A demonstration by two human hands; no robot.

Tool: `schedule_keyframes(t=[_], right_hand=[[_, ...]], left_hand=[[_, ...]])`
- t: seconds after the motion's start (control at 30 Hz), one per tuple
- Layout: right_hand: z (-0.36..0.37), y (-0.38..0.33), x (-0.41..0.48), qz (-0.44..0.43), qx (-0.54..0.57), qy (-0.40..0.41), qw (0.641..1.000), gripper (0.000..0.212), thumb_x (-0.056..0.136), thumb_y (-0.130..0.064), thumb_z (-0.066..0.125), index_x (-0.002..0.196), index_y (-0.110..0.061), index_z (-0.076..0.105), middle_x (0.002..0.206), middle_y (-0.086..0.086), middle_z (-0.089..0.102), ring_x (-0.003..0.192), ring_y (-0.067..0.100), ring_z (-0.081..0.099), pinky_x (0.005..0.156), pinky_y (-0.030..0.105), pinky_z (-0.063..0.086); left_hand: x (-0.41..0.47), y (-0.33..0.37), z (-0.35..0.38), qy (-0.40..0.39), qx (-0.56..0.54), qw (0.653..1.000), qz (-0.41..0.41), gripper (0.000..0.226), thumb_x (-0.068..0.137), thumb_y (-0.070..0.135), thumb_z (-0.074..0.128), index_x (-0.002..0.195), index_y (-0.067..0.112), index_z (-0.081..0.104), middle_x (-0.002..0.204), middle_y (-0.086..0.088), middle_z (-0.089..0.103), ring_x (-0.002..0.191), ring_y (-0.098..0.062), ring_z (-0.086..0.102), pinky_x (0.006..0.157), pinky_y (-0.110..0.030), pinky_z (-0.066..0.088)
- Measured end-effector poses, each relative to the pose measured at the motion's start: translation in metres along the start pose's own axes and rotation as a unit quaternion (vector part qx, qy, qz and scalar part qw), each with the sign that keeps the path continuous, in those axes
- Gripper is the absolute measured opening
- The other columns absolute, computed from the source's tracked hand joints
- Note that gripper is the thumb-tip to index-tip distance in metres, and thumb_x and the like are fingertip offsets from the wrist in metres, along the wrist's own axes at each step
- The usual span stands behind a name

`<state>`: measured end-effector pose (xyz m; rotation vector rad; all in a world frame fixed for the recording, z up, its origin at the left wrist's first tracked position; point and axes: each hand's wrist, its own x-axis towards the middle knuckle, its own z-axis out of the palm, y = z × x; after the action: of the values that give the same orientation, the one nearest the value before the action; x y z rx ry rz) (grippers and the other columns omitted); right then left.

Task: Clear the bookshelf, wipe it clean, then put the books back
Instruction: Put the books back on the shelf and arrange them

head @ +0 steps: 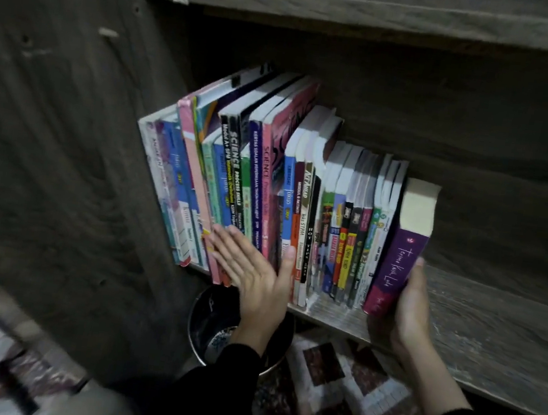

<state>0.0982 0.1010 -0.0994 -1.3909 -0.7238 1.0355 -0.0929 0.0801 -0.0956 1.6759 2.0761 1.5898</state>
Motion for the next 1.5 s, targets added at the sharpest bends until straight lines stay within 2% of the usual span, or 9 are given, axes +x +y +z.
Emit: schedule_keyframes(t=[0.2, 0.37, 0.47, 0.6, 0.77, 1.0, 1.1, 1.27, 1.5], right_hand=[[0.0, -0.068, -0.041, -0.116, -0.016, 0.044, 0.992, 0.065, 0.095, -0.061, 0.031, 0.144, -0.019, 0.038, 0.146, 0.002, 0.043, 0.133, 0.019, 0.04, 0.109, 0.035, 0.028], [-0.001, -0.111, -0.064, -0.194, -0.123, 0.032, 0.973, 0.058, 0.097, -0.055, 0.034, 0.149, -0.03, 0.026, 0.155, 0.002, 0.03, 0.14, 0.022, 0.029, 0.109, 0.038, 0.026], [0.004, -0.119, -0.079, -0.279, -0.311, 0.025, 0.908, 0.07, 0.092, -0.063, 0.037, 0.151, -0.03, 0.018, 0.158, 0.005, 0.021, 0.145, 0.023, 0.017, 0.116, 0.051, 0.02], [0.033, -0.12, -0.104, -0.417, -0.424, -0.006, 0.804, 0.071, 0.09, -0.061, 0.041, 0.151, -0.031, 0.017, 0.158, 0.008, 0.016, 0.146, 0.023, 0.011, 0.118, 0.047, 0.011], [0.071, -0.125, -0.108, -0.486, -0.46, -0.156, 0.726, 0.083, 0.085, -0.019, 0.057, 0.15, -0.038, 0.01, 0.161, -0.003, 0.001, 0.147, 0.016, -0.003, 0.116, 0.04, -0.004], [0.074, -0.137, -0.1, -0.463, -0.462, -0.232, 0.72, 0.093, 0.075, -0.001, 0.055, 0.151, -0.034, 0.014, 0.161, -0.009, 0.007, 0.108, 0.018, 0.056, 0.093, 0.05, 0.043], [0.073, -0.138, -0.096, -0.453, -0.458, -0.262, 0.719, 0.095, 0.075, 0.001, 0.054, 0.151, -0.037, 0.013, 0.16, -0.01, 0.006, 0.072, -0.019, 0.047, 0.07, 0.016, 0.027], [0.07, -0.142, -0.089, -0.447, -0.472, -0.282, 0.705, 0.093, 0.077, 0.0, 0.054, 0.15, -0.04, 0.012, 0.16, -0.011, 0.006, 0.072, -0.031, 0.038, 0.063, 0.012, 0.012], [0.068, -0.15, -0.092, -0.425, -0.492, -0.293, 0.701, 0.093, 0.079, 0.0, 0.053, 0.149, -0.043, 0.009, 0.16, -0.011, 0.007, 0.054, 0.0, 0.046, 0.045, 0.015, 0.037]], left_hand=[[-0.004, 0.006, -0.023, -0.078, -0.003, 0.997, -0.019, 0.089, 0.087, 0.076, 0.01, 0.137, 0.023, -0.042, 0.145, -0.002, -0.047, 0.139, -0.022, -0.036, 0.113, -0.044, -0.022], [-0.024, 0.026, -0.061, 0.037, -0.089, 0.993, 0.066, 0.056, 0.094, 0.03, 0.045, 0.144, 0.009, 0.033, 0.146, -0.004, 0.025, 0.139, -0.018, 0.022, 0.113, -0.042, 0.025], [-0.012, 0.037, -0.077, 0.015, -0.055, 0.988, 0.141, 0.044, 0.092, 0.021, 0.041, 0.134, 0.008, 0.046, 0.126, -0.004, 0.049, 0.112, -0.014, 0.052, 0.095, -0.031, 0.044], [0.011, 0.057, -0.098, -0.156, 0.058, 0.983, 0.078, 0.061, 0.099, 0.025, 0.041, 0.152, 0.028, 0.011, 0.085, 0.0, 0.065, 0.066, -0.012, 0.057, 0.063, -0.027, 0.043], [0.033, 0.064, -0.104, -0.259, 0.098, 0.96, 0.048, 0.087, 0.094, 0.016, 0.047, 0.149, 0.038, -0.017, 0.066, -0.004, 0.058, 0.055, -0.02, 0.052, 0.057, -0.031, 0.043], [0.06, 0.061, -0.081, -0.319, 0.09, 0.943, 0.009, 0.096, 0.092, 0.016, 0.052, 0.145, 0.041, -0.025, 0.09, -0.009, 0.064, 0.07, -0.025, 0.062, 0.069, -0.039, 0.054], [0.059, 0.055, -0.074, -0.332, 0.099, 0.938, 0.011, 0.101, 0.089, 0.013, 0.056, 0.146, 0.039, -0.023, 0.089, -0.012, 0.065, 0.076, -0.031, 0.064, 0.076, -0.045, 0.055], [0.058, 0.057, -0.077, -0.335, 0.093, 0.938, 0.009, 0.103, 0.085, 0.014, 0.065, 0.151, 0.031, -0.013, 0.095, -0.009, 0.064, 0.081, -0.028, 0.064, 0.08, -0.044, 0.054], [0.036, 0.065, -0.105, -0.323, 0.083, 0.943, 0.017, 0.103, 0.083, 0.011, 0.061, 0.151, 0.033, -0.012, 0.07, -0.005, 0.061, 0.064, -0.023, 0.061, 0.061, -0.035, 0.051]])
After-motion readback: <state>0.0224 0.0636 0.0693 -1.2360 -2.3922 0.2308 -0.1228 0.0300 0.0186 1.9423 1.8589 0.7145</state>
